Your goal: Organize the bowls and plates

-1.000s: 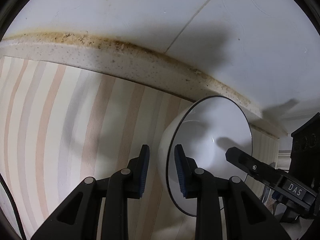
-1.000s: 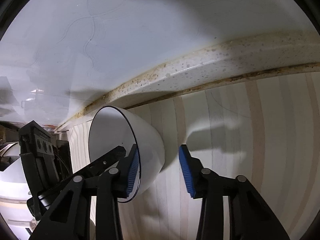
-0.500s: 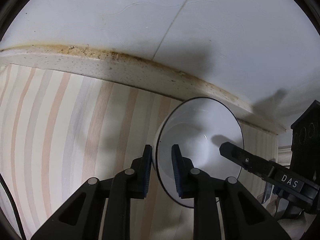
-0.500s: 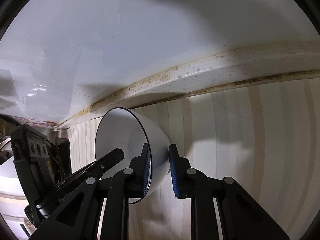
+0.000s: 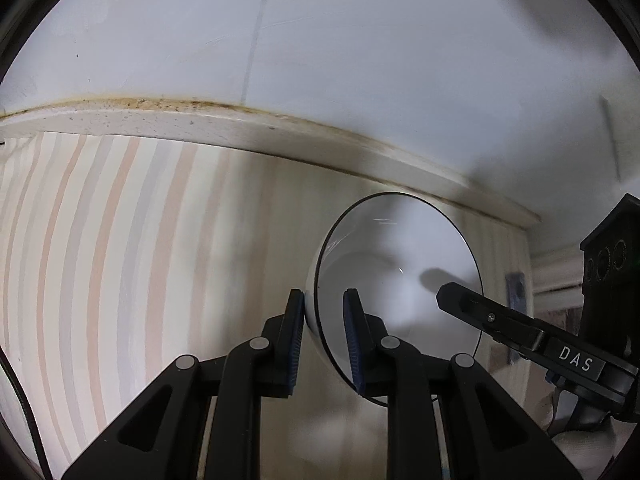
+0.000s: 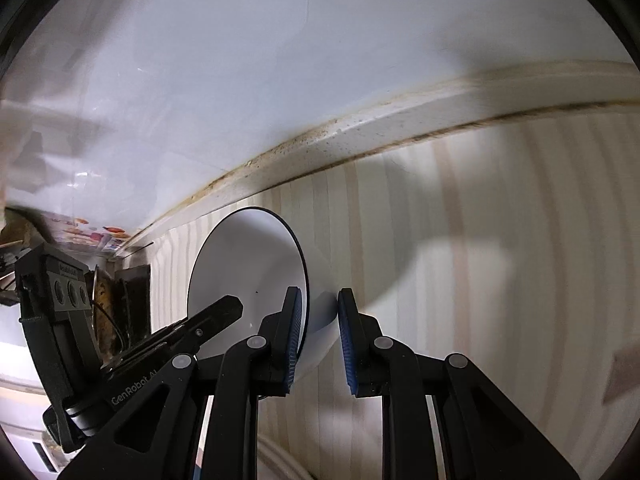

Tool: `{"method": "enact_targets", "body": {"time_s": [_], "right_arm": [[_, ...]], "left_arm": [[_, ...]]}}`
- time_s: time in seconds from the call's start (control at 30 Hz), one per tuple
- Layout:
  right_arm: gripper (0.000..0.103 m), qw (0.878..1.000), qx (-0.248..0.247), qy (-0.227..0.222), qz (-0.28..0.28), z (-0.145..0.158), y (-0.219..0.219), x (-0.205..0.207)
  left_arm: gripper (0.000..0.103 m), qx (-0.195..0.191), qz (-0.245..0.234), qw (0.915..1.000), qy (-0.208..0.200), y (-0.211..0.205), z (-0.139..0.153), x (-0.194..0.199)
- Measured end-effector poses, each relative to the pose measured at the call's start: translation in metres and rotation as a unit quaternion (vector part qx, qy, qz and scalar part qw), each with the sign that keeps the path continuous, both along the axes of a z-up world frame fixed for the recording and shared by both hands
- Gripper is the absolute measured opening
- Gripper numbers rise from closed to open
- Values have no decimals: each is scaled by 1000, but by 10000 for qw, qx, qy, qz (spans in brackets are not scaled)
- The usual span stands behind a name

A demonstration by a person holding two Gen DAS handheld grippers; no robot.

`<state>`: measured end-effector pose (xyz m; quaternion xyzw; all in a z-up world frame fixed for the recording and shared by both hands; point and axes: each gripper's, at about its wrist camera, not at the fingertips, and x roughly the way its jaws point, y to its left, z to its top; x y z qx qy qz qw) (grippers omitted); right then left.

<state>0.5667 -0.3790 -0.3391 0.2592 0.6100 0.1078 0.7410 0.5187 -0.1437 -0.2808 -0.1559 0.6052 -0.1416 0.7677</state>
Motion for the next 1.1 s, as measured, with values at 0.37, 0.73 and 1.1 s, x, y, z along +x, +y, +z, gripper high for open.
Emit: {"method": "enact_targets", "body": {"time_s": [0.37, 0.73, 1.1], "right_arm": [[20, 9983, -155, -221, -522, 66, -40, -112], [20, 9947, -274, -58, -985, 75, -75, -225], [20, 9942, -372, 268, -974, 42, -84, -268]], "left_arm": [[17, -163, -703, 9971, -253, -48, 56, -76], [17, -244, -1405, 9897, -118, -93, 62, -145], [17, 209, -1843, 9826, 19, -114, 36, -186]]}}
